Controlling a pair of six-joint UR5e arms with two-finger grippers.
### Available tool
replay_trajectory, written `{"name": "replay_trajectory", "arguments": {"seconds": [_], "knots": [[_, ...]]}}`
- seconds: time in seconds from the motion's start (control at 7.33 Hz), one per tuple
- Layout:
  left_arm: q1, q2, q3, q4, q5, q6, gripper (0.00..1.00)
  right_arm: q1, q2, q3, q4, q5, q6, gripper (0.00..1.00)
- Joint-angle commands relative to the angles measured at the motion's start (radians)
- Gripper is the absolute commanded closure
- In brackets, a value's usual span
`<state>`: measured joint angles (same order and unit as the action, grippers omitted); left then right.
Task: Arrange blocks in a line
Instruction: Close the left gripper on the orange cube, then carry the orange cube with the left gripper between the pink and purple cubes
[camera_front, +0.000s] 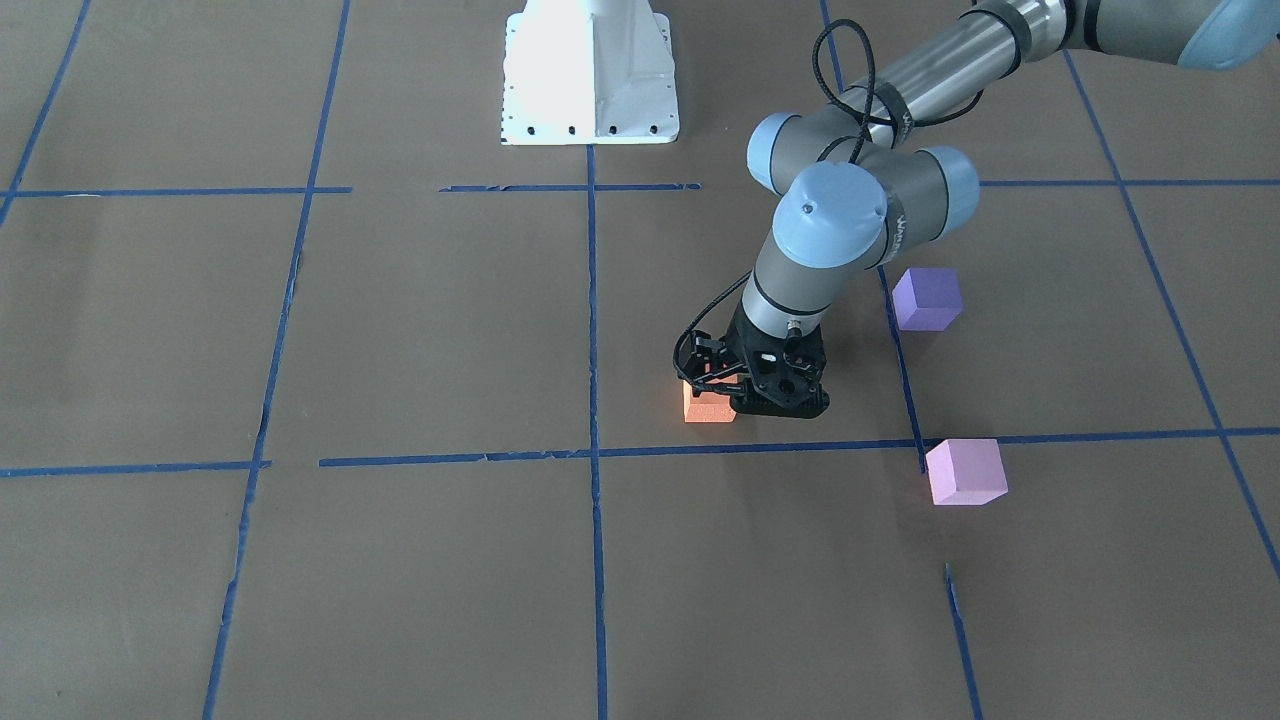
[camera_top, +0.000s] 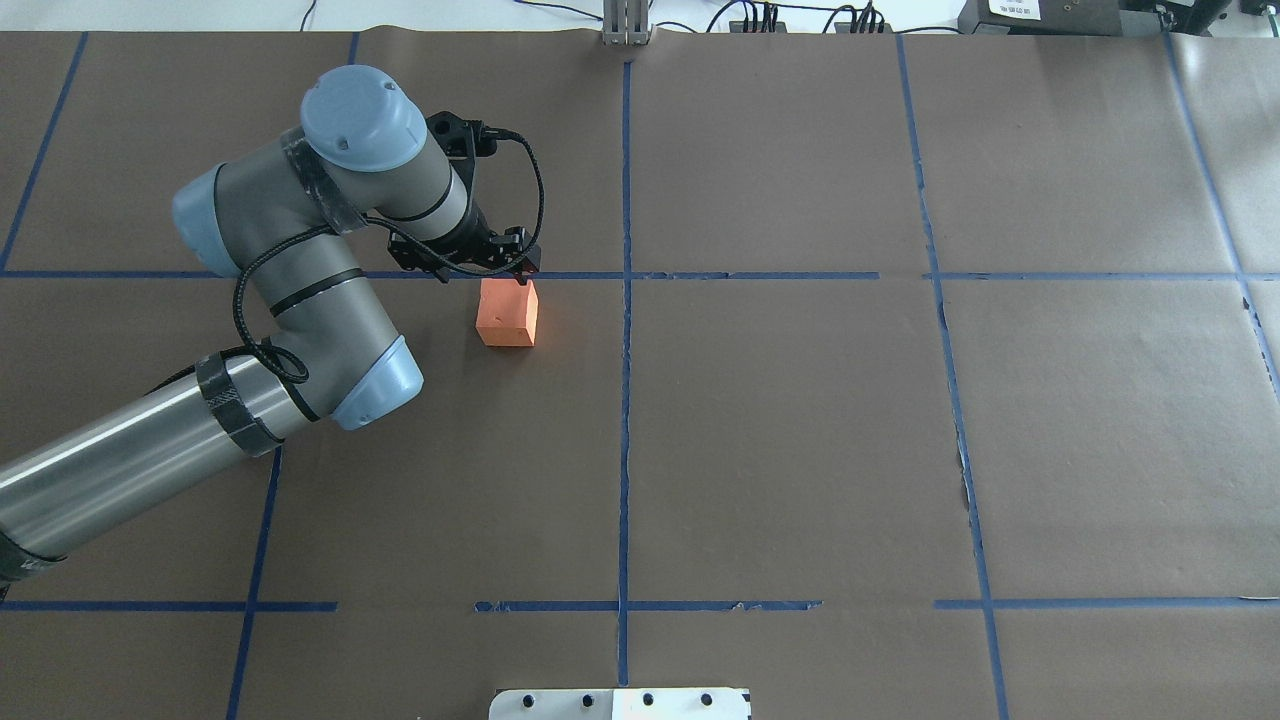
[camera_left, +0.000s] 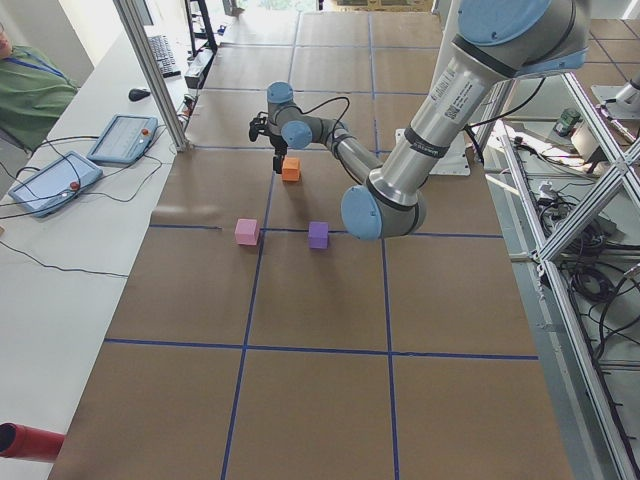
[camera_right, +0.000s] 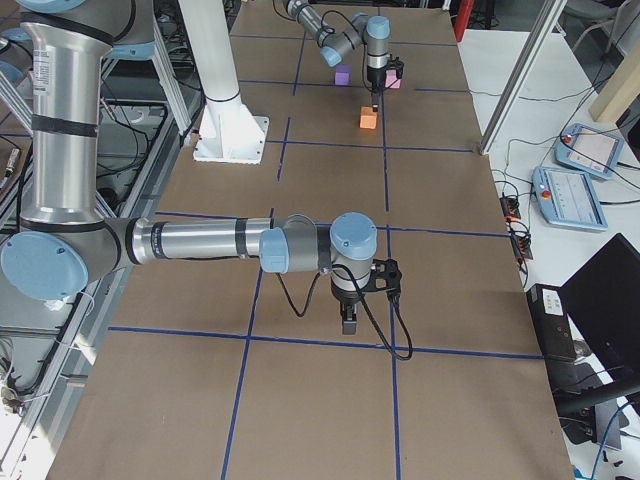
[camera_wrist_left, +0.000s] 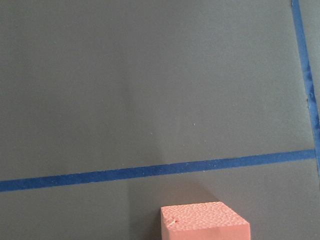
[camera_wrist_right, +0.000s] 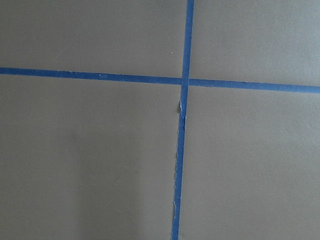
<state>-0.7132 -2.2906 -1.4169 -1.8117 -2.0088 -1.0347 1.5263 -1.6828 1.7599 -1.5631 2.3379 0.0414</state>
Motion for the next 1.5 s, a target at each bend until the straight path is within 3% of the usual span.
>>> {"name": "replay_trajectory", "arguments": {"seconds": [0.0, 0.55, 0.68, 0.82, 0.95, 1.09, 1.36], "knots": [[0.038, -0.03, 0.052, 0.0, 0.025, -0.041, 0.0, 0.0, 0.0, 0.0, 0.0, 0.0, 0.0, 0.0], [0.061, -0.029, 0.092, -0.002, 0.024, -0.074, 0.01, 0.0, 0.0, 0.0, 0.0, 0.0, 0.0, 0.0], [0.063, -0.029, 0.092, -0.003, 0.021, -0.065, 0.32, 0.0, 0.0, 0.0, 0.0, 0.0, 0.0, 0.0], [0.06, -0.03, 0.089, -0.002, 0.009, -0.061, 0.91, 0.0, 0.0, 0.0, 0.0, 0.0, 0.0, 0.0], [0.048, -0.026, 0.078, 0.008, -0.04, -0.01, 0.93, 0.0, 0.0, 0.0, 0.0, 0.0, 0.0, 0.0], [0.006, 0.035, 0.009, 0.012, -0.076, -0.004, 0.92, 0.0, 0.0, 0.0, 0.0, 0.0, 0.0, 0.0], [-0.122, 0.207, -0.123, 0.082, -0.125, 0.185, 0.86, 0.0, 0.0, 0.0, 0.0, 0.0, 0.0, 0.0]]}}
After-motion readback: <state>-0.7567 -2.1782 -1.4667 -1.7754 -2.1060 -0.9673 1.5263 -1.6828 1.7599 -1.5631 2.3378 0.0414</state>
